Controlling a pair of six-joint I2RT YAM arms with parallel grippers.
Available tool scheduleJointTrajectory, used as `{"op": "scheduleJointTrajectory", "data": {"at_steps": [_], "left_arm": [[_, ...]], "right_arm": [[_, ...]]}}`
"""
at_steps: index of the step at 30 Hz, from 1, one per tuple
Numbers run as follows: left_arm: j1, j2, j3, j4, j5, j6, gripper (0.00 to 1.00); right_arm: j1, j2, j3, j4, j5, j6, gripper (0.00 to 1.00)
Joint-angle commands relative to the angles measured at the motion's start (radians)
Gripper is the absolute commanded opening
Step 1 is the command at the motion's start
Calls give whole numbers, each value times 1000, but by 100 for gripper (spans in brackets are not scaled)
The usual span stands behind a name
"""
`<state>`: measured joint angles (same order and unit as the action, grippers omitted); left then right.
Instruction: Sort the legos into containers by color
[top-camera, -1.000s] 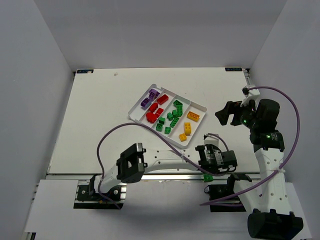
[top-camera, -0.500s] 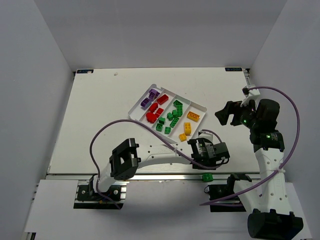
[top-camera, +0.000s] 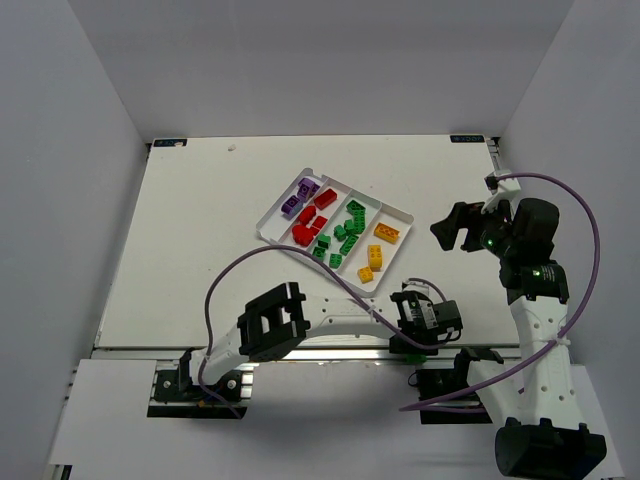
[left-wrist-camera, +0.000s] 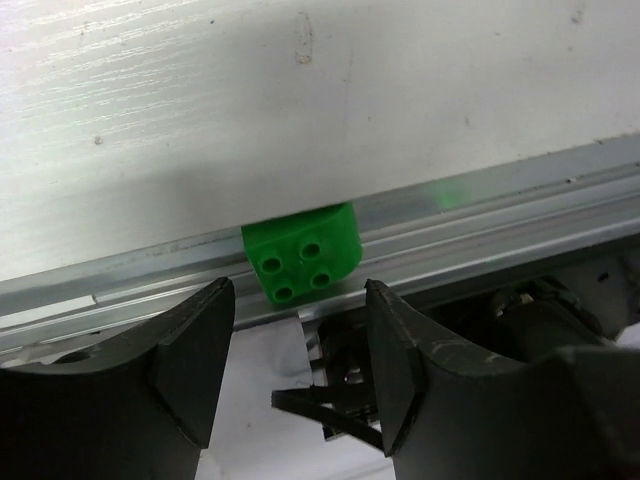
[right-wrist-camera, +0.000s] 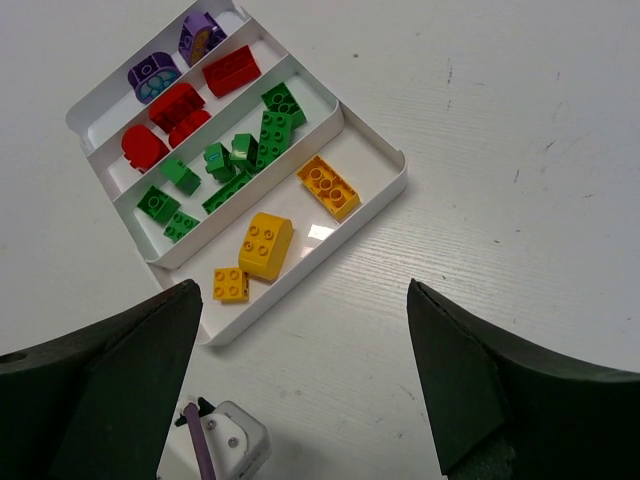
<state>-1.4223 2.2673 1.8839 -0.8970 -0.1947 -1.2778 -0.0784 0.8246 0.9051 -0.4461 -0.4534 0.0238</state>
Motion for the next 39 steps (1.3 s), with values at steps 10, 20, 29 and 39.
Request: {"op": "scheduleJointTrajectory", "data": {"at_steps": [10,20,29,39], "left_arm": [[-3,43,26,47,24,-78,69],[-3,100,63,-45,-20,-127,76],[-20,146,55,-203,-57,-130,73],[-23,57,-115,-259,-107,-150,69]], "right_arm": [[-4,-19,-14,11,4,16,88],[-4,-22,-18,12,2,18,88],[-4,-25,-23,17,1,25,88],[-4,-30,-29,21,-8,33,88]]}}
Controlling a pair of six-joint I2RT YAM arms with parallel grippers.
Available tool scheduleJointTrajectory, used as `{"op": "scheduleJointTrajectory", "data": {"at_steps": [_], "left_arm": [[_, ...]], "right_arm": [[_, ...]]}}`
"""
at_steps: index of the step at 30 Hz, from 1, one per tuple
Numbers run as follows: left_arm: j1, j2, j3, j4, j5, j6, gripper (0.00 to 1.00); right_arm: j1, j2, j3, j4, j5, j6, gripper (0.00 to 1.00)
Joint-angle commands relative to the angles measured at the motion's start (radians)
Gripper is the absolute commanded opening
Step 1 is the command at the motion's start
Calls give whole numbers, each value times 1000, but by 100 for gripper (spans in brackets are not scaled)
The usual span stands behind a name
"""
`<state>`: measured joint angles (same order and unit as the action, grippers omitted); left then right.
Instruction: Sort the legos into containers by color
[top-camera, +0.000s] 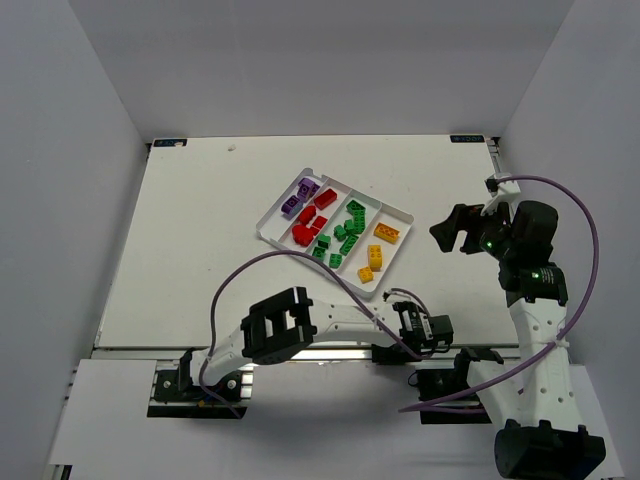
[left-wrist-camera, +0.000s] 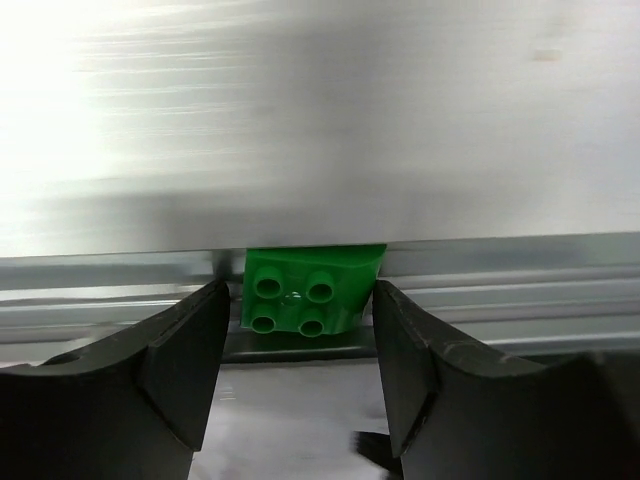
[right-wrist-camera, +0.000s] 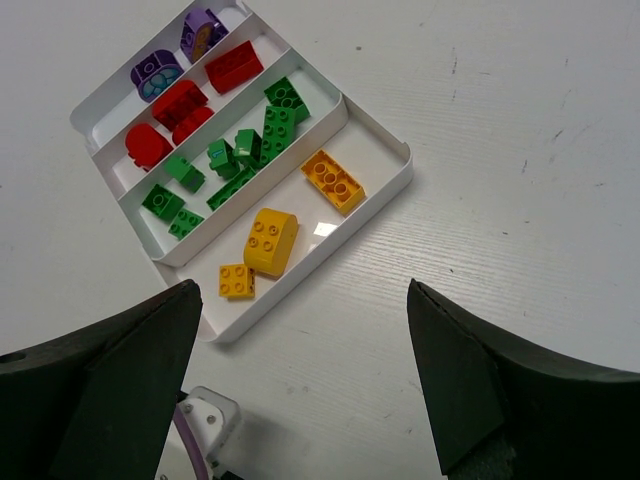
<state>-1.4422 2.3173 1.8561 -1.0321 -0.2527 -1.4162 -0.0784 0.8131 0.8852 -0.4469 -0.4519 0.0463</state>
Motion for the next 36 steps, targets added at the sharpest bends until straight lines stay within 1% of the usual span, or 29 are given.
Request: {"op": "scheduleJointTrajectory", "data": {"at_steps": [1,6,12,15,16,17,20,23,27,36], "left_arm": [[-4,-4,-98,-129,-57,-13,69],[-3,-68,-172,-105,-97,0,66],[-3,-56,-187,-74,-100,36,58],[-3,-64,-187,-63,-102,40,44],[-3,-71,-184,-62,-103,40,35],[-4,-81,-183,-59,-106,37,30],[-4,-125,-169,-57,-128,31,22],[-4,-165,-134,-80,-157,23,20],[-4,-196,-97,-102,-181,20,20],[-4,-240,-67,-103,-183,0,17]], "right_arm": [[-4,-19,-9,22,-13,10,88],[-4,-20,-17,24,-19,17,88],[-6,-25,-14,22,-16,18,88],[-6,-28,-14,17,-13,15,88],[-6,-29,-14,16,-13,13,88],[-6,-29,-14,16,-13,13,88],[-4,-29,-15,14,-14,17,88],[-6,-28,-15,19,-19,27,88],[-6,-28,-11,19,-22,32,88],[-6,-29,-9,17,-22,38,88]]}}
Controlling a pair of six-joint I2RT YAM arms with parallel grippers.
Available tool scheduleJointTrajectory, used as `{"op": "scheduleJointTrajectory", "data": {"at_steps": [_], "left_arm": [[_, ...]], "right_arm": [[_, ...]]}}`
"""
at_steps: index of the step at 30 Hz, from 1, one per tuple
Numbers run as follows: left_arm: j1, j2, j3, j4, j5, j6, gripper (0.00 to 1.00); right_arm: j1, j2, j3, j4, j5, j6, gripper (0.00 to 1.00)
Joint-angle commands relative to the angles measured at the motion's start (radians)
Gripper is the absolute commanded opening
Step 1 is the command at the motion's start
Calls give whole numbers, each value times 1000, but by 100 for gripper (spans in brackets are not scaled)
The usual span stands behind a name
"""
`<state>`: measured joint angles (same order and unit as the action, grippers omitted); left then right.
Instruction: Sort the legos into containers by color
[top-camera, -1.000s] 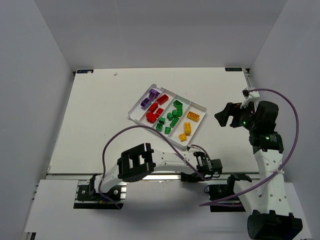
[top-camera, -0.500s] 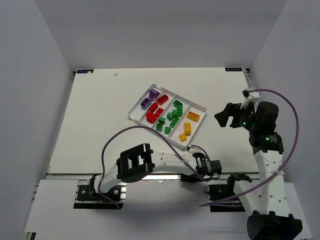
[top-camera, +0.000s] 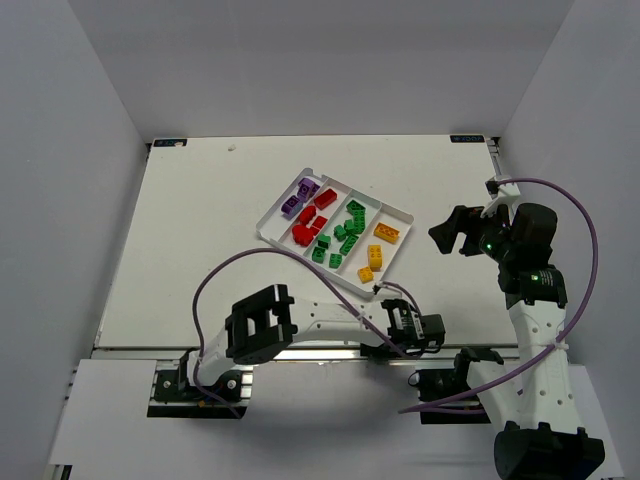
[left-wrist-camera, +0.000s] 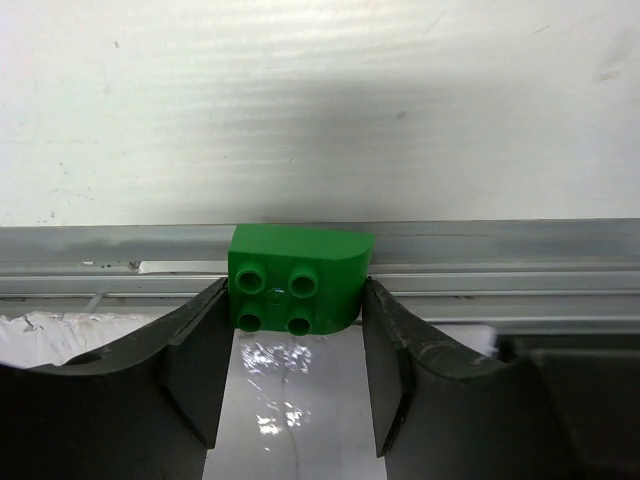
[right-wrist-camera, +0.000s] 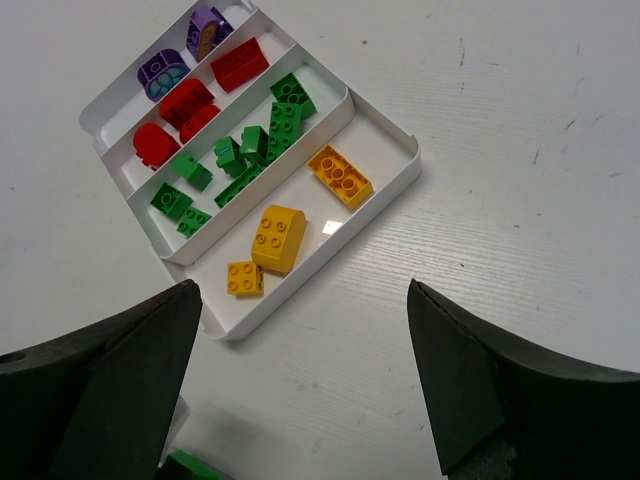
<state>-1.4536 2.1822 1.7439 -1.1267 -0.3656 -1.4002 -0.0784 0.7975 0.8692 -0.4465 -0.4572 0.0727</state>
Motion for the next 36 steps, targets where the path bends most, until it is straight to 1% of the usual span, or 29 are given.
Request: {"op": "scheduleJointTrajectory", "data": {"at_steps": [1,7,14,17,21,25,26,27,32,36], "left_arm": [[7,-111,49,-8,-70,-17,17],[10,-144,77,-47,-107,-19,17],[58,-208,3,-50,-133,1,17],[99,-237,-14,-54,-153,27,17],[186,-266,-20,-56,-168,75,17],[274,-280,-12,-35,-176,161,17],[318,-280,-11,-28,-174,177,18],[340,-274,-9,-24,-174,210,18],[455,-243,-1,42,-188,316,24],[509,-188,37,56,-197,392,29]], "right_arm": [[-6,-12,7,17,-18,13,88],[-6,-12,20,19,-28,24,88],[-6,-17,40,19,-54,33,88],[-4,-21,47,19,-64,36,88],[-4,-23,51,19,-70,41,88],[-6,-23,54,14,-77,41,88],[-6,-23,53,14,-80,41,88],[-6,-24,51,11,-83,41,88],[-6,-26,48,-7,-101,29,88],[-4,-41,39,-26,-110,16,88]]}}
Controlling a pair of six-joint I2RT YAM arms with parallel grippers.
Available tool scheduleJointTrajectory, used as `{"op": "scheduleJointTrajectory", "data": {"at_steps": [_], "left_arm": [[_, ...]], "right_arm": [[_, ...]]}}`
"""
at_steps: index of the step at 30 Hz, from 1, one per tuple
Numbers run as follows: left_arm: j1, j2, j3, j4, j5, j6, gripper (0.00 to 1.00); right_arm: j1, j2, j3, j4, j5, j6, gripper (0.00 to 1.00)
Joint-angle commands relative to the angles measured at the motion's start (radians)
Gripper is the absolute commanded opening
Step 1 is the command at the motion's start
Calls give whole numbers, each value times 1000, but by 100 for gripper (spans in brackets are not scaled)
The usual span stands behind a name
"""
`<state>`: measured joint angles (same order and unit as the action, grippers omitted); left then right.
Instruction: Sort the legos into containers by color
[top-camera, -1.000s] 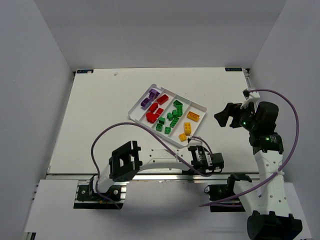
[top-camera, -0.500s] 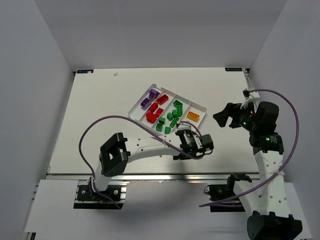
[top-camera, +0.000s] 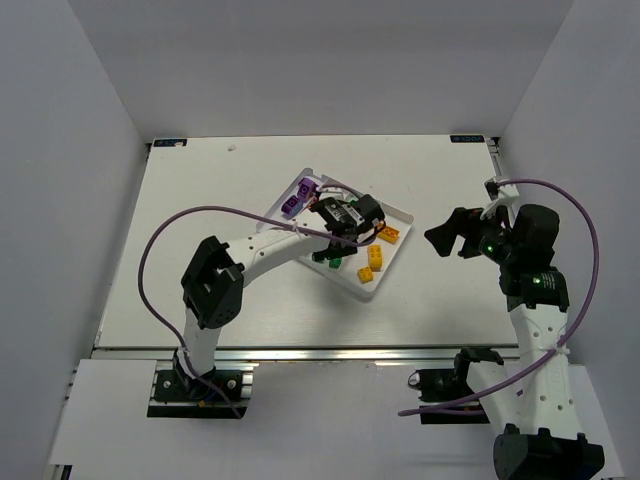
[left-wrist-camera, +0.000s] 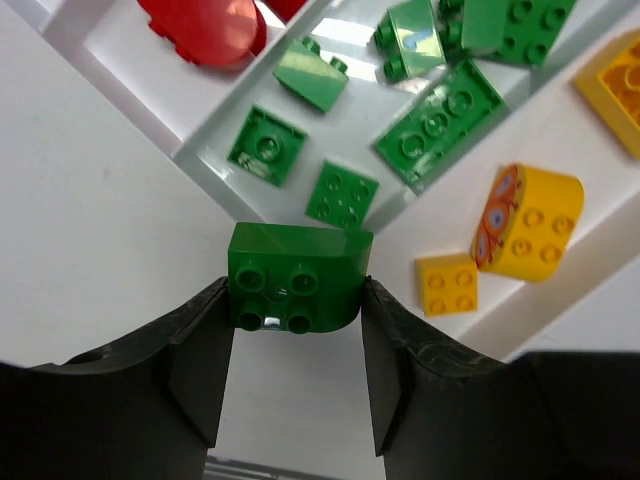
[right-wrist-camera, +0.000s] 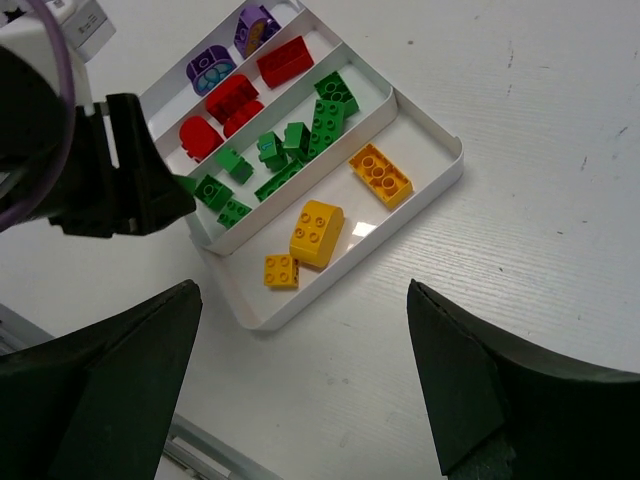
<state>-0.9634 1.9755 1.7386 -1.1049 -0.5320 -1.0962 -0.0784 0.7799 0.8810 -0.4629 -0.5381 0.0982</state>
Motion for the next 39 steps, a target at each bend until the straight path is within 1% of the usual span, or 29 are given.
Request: {"op": "scheduleJointTrajectory", "data": {"at_steps": [1,4,5,8,9,11,12,15,17,18,19,23,26,27,28,29,30,31,32,33,35,39], "left_arm": [[28,38,55,43,-29,99,31],[51,78,91,54,-17,124,38],[54,89,102,56,-17,128,45],[57,130,154,50,-17,147,53],[57,140,165,45,-17,148,61],[63,166,196,33,-19,150,67],[66,172,205,25,-19,145,71],[69,177,231,11,-16,144,73],[69,171,237,8,-17,142,80],[69,161,242,8,-16,142,81],[69,157,245,4,-14,142,82],[69,96,240,-7,19,124,82],[68,-57,106,69,55,107,83],[66,-114,45,159,85,104,86],[61,-244,-97,210,104,104,90],[61,-315,-181,276,124,105,98],[60,-387,-261,407,168,111,98],[57,-459,-339,466,190,114,98],[57,-586,-475,525,208,113,98],[55,-642,-529,615,228,119,98],[49,-746,-618,660,271,136,98],[29,-800,-625,620,279,197,98]], "right_arm": [[-6,-27,24,-13,-30,-11,88],[-6,-36,27,-23,-31,-20,88],[-4,-36,27,-28,-30,-23,88],[-4,-39,30,-39,-25,-29,88],[-6,-42,32,-40,-25,-31,88],[-6,-44,33,-43,-23,-32,88],[-6,-45,33,-48,-23,-34,88],[-4,-47,33,-60,-23,-44,88],[-6,-48,36,-74,-46,-92,89],[-6,-48,38,-83,-49,-95,89],[-6,-50,44,-98,-66,-148,89],[-6,-65,71,-146,-109,-241,89],[-6,-61,102,-192,-117,-287,89],[-6,-57,111,-206,-121,-298,89],[-4,-56,121,-218,-132,-308,89],[-6,-48,131,-253,-146,-322,89],[-4,-45,153,-272,-157,-359,89],[-4,-44,160,-286,-178,-376,90],[-4,-45,165,-298,-186,-394,89],[-4,-48,165,-306,-186,-411,89],[-4,-57,159,-304,-169,-410,90],[-6,-51,157,-339,-134,-393,89]]}}
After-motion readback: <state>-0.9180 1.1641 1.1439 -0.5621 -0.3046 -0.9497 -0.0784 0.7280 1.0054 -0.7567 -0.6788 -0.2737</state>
